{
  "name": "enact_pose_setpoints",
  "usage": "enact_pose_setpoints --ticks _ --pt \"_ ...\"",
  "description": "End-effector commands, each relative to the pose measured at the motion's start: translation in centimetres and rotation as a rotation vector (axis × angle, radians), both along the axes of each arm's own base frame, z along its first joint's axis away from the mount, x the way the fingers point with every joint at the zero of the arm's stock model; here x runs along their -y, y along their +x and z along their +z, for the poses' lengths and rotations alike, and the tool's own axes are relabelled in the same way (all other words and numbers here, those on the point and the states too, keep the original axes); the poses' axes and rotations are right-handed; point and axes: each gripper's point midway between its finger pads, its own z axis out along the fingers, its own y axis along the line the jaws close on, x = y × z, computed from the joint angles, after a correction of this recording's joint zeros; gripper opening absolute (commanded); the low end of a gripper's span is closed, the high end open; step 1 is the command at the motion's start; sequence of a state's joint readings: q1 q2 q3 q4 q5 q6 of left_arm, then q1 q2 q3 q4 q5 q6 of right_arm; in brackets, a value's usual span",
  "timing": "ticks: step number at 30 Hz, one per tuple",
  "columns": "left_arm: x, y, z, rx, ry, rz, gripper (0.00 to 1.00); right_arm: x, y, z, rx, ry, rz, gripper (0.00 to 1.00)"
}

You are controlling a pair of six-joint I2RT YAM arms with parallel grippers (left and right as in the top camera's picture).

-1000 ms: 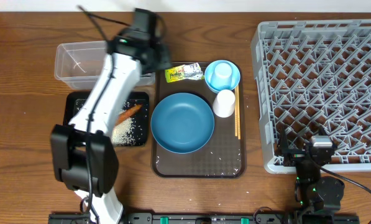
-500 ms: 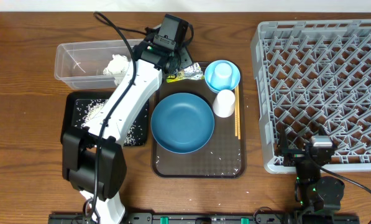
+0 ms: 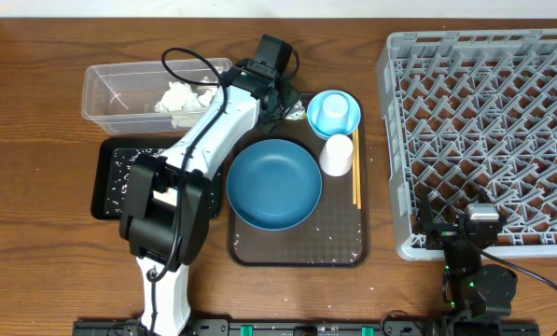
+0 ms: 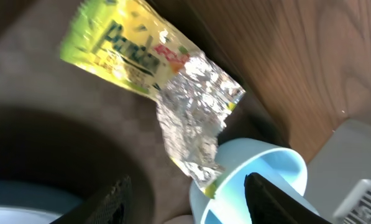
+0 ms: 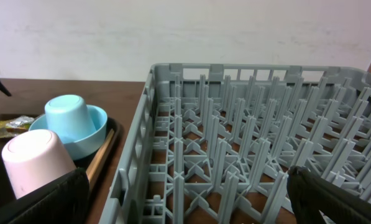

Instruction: Sort waste into correct bins and load items into the dishwasher rack

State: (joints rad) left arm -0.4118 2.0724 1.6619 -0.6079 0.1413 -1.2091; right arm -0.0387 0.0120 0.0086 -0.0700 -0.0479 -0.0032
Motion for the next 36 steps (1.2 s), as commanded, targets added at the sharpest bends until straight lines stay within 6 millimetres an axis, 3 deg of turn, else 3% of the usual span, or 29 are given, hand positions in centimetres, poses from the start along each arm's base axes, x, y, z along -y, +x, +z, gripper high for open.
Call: enact_pose_setpoints --ticks 1,8,27,36 --pt "1.4 -0.4 0.2 -0.018 -0.049 0.023 0.61 0.1 0.0 -0.1 0.001 0.017 -0.008 0.99" --pt "0.9 -0.1 -0.2 -0.009 -0.017 0.096 0.59 0.1 0.0 -0.1 0.001 0.017 -0.008 0.99" --pt "0.8 0.3 -4.3 -0.069 -0.005 0.184 0.59 0.1 0.0 -0.1 0.001 0.017 -0.008 0.99" --pt "0.7 0.7 -4.3 -0.049 0.0 0.191 0.56 0.1 0.0 -0.1 0.001 0.017 -0.008 0.99"
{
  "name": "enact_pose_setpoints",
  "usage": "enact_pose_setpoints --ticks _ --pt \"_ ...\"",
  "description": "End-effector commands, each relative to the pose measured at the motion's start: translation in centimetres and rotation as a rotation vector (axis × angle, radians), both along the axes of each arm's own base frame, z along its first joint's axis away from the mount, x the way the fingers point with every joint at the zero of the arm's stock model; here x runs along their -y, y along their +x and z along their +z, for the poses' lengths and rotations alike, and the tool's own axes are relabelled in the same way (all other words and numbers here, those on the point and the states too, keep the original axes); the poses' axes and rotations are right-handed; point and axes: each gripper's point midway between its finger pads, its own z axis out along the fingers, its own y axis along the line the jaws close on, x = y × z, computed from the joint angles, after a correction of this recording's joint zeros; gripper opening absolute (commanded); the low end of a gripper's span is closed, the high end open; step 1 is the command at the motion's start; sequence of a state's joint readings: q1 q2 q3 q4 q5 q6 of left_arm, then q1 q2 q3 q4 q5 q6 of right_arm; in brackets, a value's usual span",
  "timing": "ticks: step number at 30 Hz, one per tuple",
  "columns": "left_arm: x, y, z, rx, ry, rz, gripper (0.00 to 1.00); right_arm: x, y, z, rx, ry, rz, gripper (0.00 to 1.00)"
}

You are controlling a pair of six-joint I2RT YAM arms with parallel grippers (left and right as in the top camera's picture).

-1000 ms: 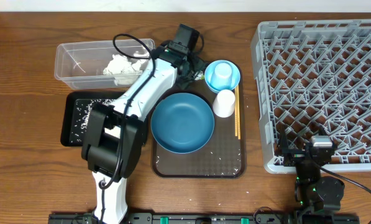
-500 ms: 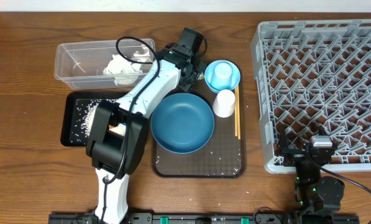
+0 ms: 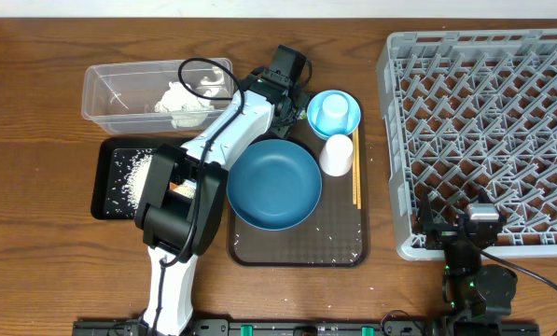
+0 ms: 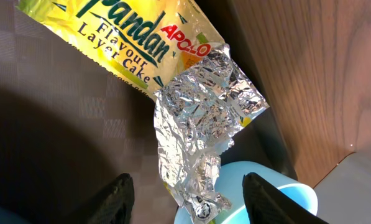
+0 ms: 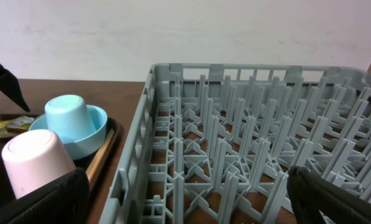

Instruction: Sort waste into correct bins and load items into the dishwasher rack

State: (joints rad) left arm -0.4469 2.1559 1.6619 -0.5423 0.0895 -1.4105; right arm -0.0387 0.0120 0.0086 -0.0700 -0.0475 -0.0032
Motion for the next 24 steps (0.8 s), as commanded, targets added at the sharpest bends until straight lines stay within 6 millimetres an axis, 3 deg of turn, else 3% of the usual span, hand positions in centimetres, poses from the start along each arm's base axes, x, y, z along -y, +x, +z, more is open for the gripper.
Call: enact_pose_setpoints --ticks 1,24 --pt "-0.58 0.13 -0.82 -0.007 0.026 0.022 0.55 0.1 -0.01 -0.07 0.001 0.017 -0.007 0.99" --pt "-0.68 -0.16 -1.31 -0.012 0.035 0.04 0.55 0.1 -0.01 -0.07 0.001 0.017 -0.007 0.99"
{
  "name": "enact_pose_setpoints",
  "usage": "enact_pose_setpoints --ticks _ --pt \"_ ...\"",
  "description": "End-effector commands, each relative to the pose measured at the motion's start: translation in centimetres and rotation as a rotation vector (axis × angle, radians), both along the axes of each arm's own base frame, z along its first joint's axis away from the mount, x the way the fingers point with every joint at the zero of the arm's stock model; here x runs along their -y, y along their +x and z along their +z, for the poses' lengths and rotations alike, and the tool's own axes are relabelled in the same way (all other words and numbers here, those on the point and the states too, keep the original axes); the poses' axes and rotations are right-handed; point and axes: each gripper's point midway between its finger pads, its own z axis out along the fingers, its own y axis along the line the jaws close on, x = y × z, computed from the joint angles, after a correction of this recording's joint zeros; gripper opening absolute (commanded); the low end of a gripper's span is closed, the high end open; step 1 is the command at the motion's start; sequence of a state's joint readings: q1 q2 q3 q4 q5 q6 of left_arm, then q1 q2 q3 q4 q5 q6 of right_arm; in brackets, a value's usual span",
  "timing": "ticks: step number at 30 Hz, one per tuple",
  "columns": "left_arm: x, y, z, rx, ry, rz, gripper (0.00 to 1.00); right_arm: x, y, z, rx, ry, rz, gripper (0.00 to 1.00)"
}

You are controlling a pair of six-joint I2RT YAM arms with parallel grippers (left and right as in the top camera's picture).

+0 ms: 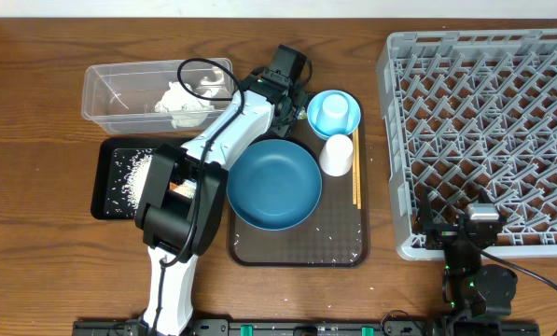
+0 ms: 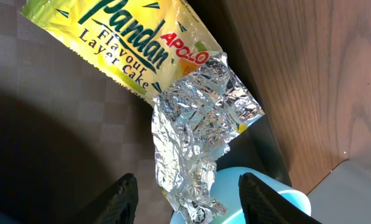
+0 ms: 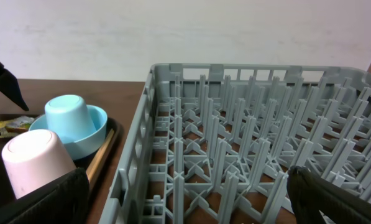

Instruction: Sort waste into correct bins and load items into the dishwasher rack

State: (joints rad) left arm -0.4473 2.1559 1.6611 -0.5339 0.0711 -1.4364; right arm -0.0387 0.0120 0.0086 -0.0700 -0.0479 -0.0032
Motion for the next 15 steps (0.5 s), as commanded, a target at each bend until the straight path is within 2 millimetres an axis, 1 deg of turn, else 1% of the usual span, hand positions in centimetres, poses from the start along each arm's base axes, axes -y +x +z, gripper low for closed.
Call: enact_pose_setpoints --ticks 1,15 --pt "-0.45 -0.48 -1.41 -0.022 0.033 0.008 0.55 0.11 -0.01 -0.07 0.001 0.017 -0.008 0.99" --pt "-0.29 -0.62 -1.52 -0.019 0.043 0.008 0.55 0.11 -0.01 -0.07 0.001 0.017 -0.008 0.99"
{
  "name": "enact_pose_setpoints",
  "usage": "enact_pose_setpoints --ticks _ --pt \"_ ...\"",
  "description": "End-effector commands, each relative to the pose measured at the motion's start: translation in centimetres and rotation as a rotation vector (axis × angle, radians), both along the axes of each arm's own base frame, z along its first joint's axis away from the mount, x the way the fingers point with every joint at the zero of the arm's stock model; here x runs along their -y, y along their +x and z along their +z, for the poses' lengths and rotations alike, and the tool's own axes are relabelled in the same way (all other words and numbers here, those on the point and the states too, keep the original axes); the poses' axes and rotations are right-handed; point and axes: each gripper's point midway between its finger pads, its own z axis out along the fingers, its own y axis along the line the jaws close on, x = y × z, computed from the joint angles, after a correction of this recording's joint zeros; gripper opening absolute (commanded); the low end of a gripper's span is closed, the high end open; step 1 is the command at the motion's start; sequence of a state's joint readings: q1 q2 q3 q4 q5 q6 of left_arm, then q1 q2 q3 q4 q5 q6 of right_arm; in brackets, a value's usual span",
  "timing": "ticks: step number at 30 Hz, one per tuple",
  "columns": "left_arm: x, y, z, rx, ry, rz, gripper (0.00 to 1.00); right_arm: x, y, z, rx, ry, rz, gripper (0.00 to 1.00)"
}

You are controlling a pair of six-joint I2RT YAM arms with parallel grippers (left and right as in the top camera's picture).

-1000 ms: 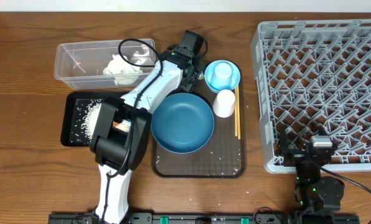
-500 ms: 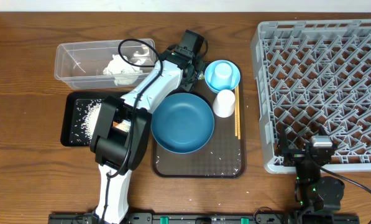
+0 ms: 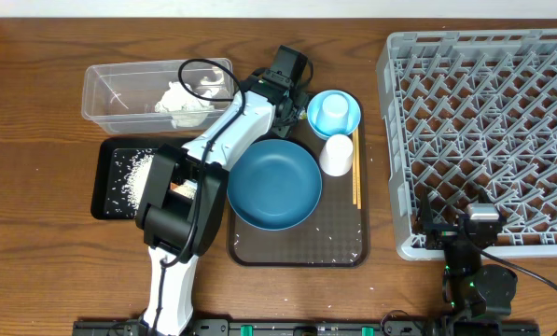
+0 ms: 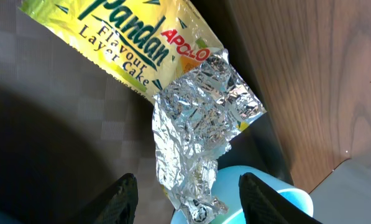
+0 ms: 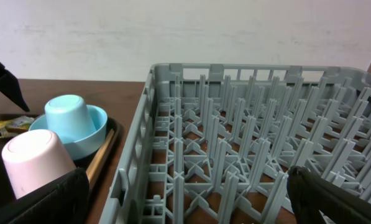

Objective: Sort waste into correct bins and load items into the dishwasher rack
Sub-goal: 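Lift the wrapper with the left gripper and drop it in clear container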

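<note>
A yellow Pandan cake wrapper (image 4: 149, 46) with a torn foil end (image 4: 201, 118) lies on the brown tray (image 3: 297, 245), its foil tip over the light blue bowl (image 4: 260, 199). My left gripper (image 4: 188, 199) hangs open just above it, fingers either side of the foil. In the overhead view that gripper (image 3: 283, 103) is at the tray's back edge beside the blue bowl holding a blue cup (image 3: 332, 112). A white cup (image 3: 336, 154), big blue bowl (image 3: 273, 184) and chopsticks (image 3: 356, 168) share the tray. My right gripper (image 5: 185, 186) rests open by the grey rack (image 3: 488, 121).
A clear plastic bin (image 3: 152, 93) with crumpled white paper stands at the back left. A black tray (image 3: 119, 177) with white crumbs lies in front of it. The rack fills the right side of the table.
Almost nothing differs; the wrapper sits a touch lower in the left wrist view. Both grippers are still open and the right arm has not moved.
The left gripper was open higher over the wrapper, which looked smaller and blurred. Then it was closer above the wrapper at the tray's back edge, and it has stayed there, open. The right arm has stayed parked by the rack throughout.
</note>
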State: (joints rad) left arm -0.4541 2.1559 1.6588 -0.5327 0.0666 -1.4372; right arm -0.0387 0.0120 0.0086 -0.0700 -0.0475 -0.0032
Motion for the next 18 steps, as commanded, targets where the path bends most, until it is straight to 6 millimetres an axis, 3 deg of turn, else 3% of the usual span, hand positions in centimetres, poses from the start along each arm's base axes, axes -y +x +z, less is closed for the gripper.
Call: enact_pose_setpoints --ticks 1,11,18 --pt "-0.5 -0.5 -1.4 -0.018 0.041 0.013 0.55 0.1 0.0 -0.1 0.001 0.017 -0.007 0.99" --pt "-0.8 -0.6 -1.6 -0.015 0.07 0.015 0.54 0.1 0.0 -0.1 0.001 0.017 -0.007 0.99" --pt "-1.6 -0.2 -1.5 0.013 0.132 -0.005 0.47 0.1 0.0 -0.1 0.001 0.017 -0.007 0.99"
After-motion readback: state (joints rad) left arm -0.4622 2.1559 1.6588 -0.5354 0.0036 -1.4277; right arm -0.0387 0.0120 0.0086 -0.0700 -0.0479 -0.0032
